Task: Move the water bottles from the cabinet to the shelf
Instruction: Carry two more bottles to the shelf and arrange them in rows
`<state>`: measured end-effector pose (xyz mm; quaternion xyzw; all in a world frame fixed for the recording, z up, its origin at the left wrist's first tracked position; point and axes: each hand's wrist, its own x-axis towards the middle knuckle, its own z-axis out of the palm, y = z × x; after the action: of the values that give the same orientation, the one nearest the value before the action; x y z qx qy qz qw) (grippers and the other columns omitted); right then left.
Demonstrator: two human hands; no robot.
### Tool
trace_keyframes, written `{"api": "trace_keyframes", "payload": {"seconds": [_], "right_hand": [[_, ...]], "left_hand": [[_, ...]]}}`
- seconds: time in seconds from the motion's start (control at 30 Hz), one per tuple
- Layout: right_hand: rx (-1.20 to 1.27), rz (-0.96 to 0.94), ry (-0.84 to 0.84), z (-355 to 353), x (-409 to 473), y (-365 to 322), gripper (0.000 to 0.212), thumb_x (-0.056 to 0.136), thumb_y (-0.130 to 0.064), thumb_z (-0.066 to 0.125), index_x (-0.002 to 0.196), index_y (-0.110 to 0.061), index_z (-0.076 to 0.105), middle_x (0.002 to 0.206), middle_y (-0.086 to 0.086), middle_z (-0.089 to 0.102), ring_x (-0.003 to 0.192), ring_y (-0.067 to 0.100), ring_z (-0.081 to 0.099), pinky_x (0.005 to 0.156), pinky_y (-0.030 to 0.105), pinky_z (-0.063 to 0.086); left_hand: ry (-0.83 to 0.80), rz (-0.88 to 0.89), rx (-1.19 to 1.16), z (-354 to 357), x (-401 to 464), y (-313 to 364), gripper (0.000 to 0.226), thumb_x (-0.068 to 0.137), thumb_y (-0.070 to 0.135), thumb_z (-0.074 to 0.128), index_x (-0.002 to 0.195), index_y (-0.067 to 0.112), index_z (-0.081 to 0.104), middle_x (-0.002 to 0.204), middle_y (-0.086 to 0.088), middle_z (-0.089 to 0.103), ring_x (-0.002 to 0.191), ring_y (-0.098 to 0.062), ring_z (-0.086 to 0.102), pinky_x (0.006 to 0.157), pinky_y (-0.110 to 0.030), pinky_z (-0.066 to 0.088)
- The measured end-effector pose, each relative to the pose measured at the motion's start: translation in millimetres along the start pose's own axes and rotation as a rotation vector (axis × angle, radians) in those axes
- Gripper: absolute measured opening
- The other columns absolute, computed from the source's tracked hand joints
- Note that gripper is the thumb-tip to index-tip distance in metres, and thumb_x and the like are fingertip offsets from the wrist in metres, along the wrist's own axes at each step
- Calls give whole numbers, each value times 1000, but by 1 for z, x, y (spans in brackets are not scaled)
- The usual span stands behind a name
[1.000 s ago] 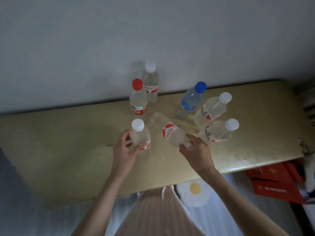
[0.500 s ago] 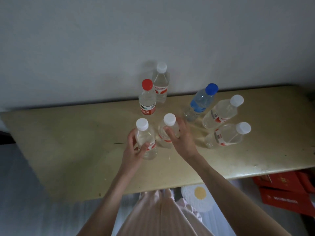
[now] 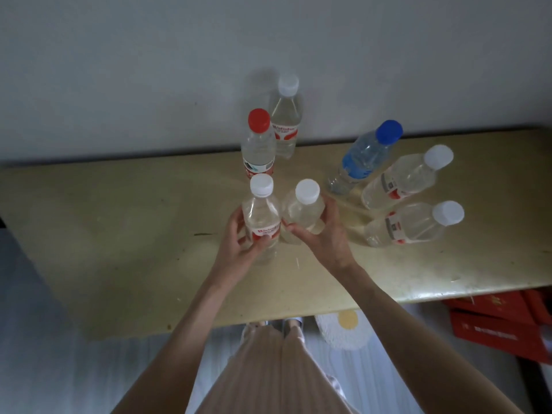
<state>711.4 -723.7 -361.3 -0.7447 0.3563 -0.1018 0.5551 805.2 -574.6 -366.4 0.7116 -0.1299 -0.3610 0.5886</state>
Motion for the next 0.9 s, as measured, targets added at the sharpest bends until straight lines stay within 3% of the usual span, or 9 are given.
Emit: {"api": "trace_keyframes", "payload": {"seconds": [0.13, 0.2, 0.3, 0.37, 0.5, 0.57, 0.7, 0.83, 0.9], "right_hand": [[43, -6, -22, 2, 3, 5, 75, 70, -24, 78, 131, -25, 34, 115, -19, 48, 106, 1, 49, 85, 5, 38], [33, -13, -50, 2, 5, 3, 73, 72, -23, 77, 131, -25, 34, 111, -29, 44, 103, -5, 48, 82, -1, 36], [30, -18, -38, 1, 9, -1, 69, 72, -25, 77, 129, -21, 39, 108, -26, 48, 96, -14, 49, 77, -2, 37], [13, -13, -32, 0, 10, -8, 66, 72, -28, 77, 128, -21, 41, 103, -25, 50, 89, -19, 48, 72, -1, 38], [1, 58, -14, -7, 0, -9, 70, 67, -39, 78, 126, -26, 43, 103, -10, 56, 81, -4, 52, 67, 12, 40], [76, 116, 24, -14, -11, -8, 65, 66, -38, 79, 121, -30, 46, 103, -9, 60, 83, 0, 59, 68, 15, 46], [222, 147, 133, -35, -39, -18, 26, 74, -18, 75, 92, -29, 59, 86, -12, 68, 74, -2, 67, 62, 15, 50], [337, 113, 292, -52, -72, -33, 31, 81, -22, 68, 107, -26, 52, 98, -6, 67, 86, 5, 67, 69, 16, 53], [349, 94, 330, -65, -94, -42, 28, 84, -22, 64, 109, -19, 52, 97, -1, 67, 86, 8, 67, 72, 21, 55]], "left_hand": [[36, -31, 56, 0, 2, -5, 73, 68, 44, 70, 131, 35, 33, 129, 13, 53, 120, -7, 52, 100, -30, 41], [48, -39, 75, 0, 4, -4, 72, 72, 41, 70, 132, 32, 33, 126, 12, 55, 115, -4, 55, 95, -24, 44], [59, -52, 89, 0, 4, -5, 61, 82, 23, 65, 135, 21, 35, 120, 5, 59, 101, 5, 59, 78, -9, 47], [61, -70, 100, 2, -1, -5, 56, 84, 20, 61, 135, 21, 37, 117, 4, 60, 102, 0, 60, 73, -5, 46], [31, -84, 97, 2, -10, -1, 49, 85, 16, 61, 128, 27, 40, 112, 10, 59, 100, 1, 55, 70, -3, 45], [-26, -84, 87, 2, -10, 7, 52, 85, 19, 62, 132, 25, 41, 117, 10, 59, 105, -3, 57, 74, -7, 46], [-239, -40, 108, 9, -4, 30, 65, 76, 41, 68, 134, 31, 41, 118, 17, 61, 109, -2, 58, 82, -9, 45], [-435, 36, 192, 29, -2, 51, 69, 67, 58, 62, 130, 34, 45, 117, 13, 64, 109, -8, 59, 95, -33, 46], [-511, 74, 201, 43, -9, 60, 58, 72, 53, 62, 125, 34, 50, 110, 15, 67, 105, -6, 62, 92, -32, 48]]}}
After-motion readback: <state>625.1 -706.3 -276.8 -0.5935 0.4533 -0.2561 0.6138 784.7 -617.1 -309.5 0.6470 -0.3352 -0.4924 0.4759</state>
